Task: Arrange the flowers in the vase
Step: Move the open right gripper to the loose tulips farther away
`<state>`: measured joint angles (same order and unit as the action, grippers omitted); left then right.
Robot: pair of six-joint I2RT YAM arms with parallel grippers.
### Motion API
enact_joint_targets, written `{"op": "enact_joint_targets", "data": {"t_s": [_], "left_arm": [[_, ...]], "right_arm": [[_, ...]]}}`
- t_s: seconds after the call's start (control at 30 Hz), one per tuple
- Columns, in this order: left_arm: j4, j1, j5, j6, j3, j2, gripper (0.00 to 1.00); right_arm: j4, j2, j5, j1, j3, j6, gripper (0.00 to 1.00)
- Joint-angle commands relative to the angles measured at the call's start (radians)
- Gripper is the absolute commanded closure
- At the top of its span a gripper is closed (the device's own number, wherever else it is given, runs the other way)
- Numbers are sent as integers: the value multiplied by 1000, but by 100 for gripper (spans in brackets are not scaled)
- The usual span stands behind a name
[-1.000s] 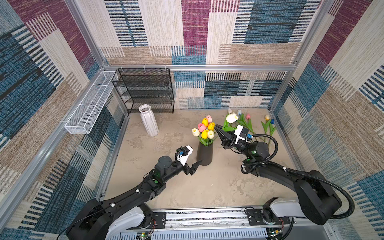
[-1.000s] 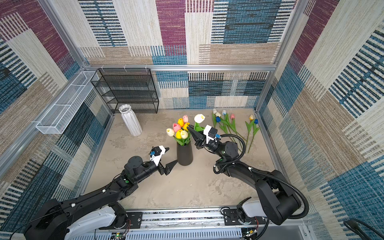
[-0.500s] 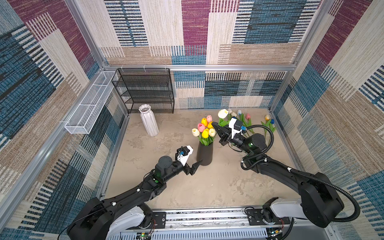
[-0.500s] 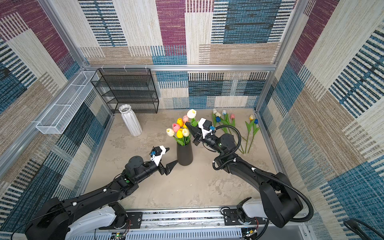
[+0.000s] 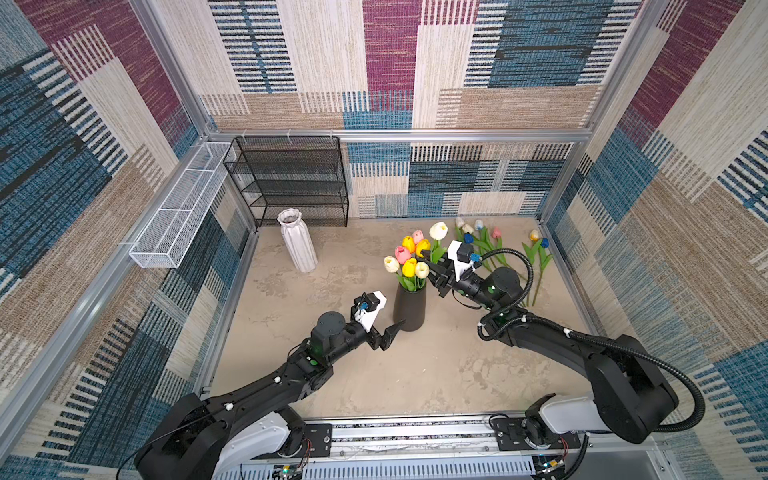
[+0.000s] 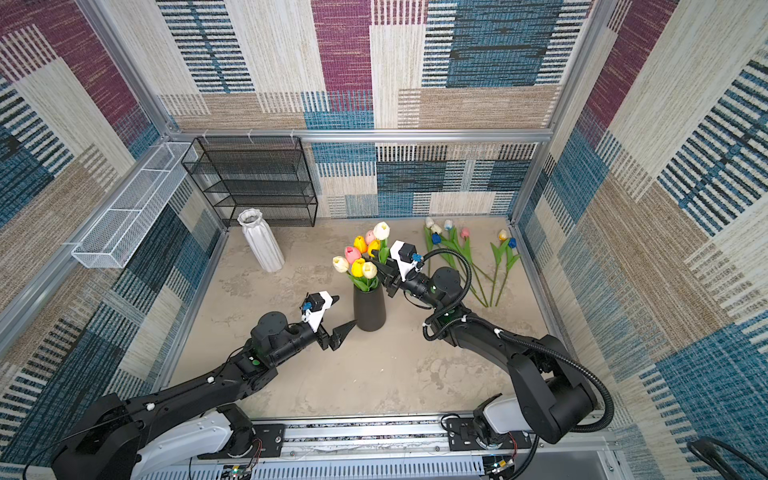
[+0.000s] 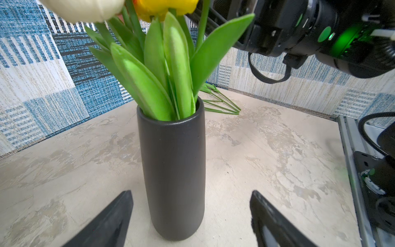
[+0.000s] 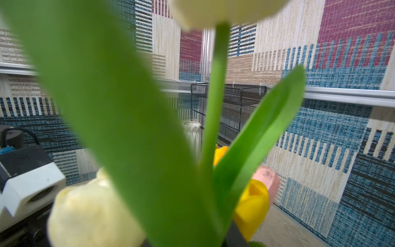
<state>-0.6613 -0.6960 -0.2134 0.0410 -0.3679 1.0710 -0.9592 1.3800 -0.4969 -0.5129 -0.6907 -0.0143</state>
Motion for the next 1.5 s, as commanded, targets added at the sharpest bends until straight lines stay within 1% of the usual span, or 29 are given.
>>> {"op": "enact_joint_targets", "data": {"t_s": [0.0, 0.1, 0.13, 0.3, 0.4, 0.47, 0.53, 0.63, 0.7, 0.83, 0.93, 1.07, 1.1, 1.13, 1.17, 1.2, 1.3, 1.4, 1.47], "left_arm": [[-47, 1, 7, 3, 5, -9, 11], [-50, 1, 6, 3, 10, -11, 11], [-51, 1, 1, 2, 9, -10, 11], [-60, 1, -1, -1, 12, -2, 11], [-62, 1, 0, -1, 13, -3, 11], [-63, 1, 1, -1, 13, -3, 11], [-66, 1, 0, -3, 14, -2, 11], [-67, 1, -1, -5, 15, -3, 11], [-67, 1, 1, -7, 18, -6, 11], [-69, 1, 7, -10, 27, -14, 11], [-70, 1, 12, -10, 30, -22, 11], [-62, 1, 14, -9, 28, -33, 11], [-58, 1, 14, -10, 26, -37, 11], [-52, 1, 12, -10, 24, -42, 11], [-44, 1, 10, -12, 20, -50, 11], [-39, 1, 7, -13, 18, -57, 11], [-23, 1, 8, -12, 13, -95, 10], [6, 2, 18, -7, 6, -149, 9], [31, 1, 22, -3, 4, -198, 8]], "right_arm": [[35, -31, 38, 1, -3, 1, 56], [88, -56, 91, 1, -15, -16, 49], [111, -61, 88, 1, -22, -16, 48], [161, -83, 89, 1, -11, -15, 46], [181, -96, 96, 1, -4, -12, 55], [177, -102, 96, 1, 4, -10, 57], [177, -96, 97, 1, 8, -3, 61], [175, -89, 89, 1, 12, 0, 63], [172, -81, 84, 1, 15, -2, 69], [156, -77, 68, 1, 31, 2, 72], [158, -70, 67, 1, 33, 5, 77], [159, -74, 60, 0, 34, 2, 77], [160, -78, 67, 1, 34, -2, 76], [163, -83, 76, 1, 32, -5, 71], [166, -90, 85, 1, 31, -10, 63], [167, -100, 97, 1, 31, -12, 58], [166, -137, 115, 1, 39, -10, 54], [173, -194, 137, 1, 57, -5, 41], [186, -249, 153, 1, 77, 7, 36]]}}
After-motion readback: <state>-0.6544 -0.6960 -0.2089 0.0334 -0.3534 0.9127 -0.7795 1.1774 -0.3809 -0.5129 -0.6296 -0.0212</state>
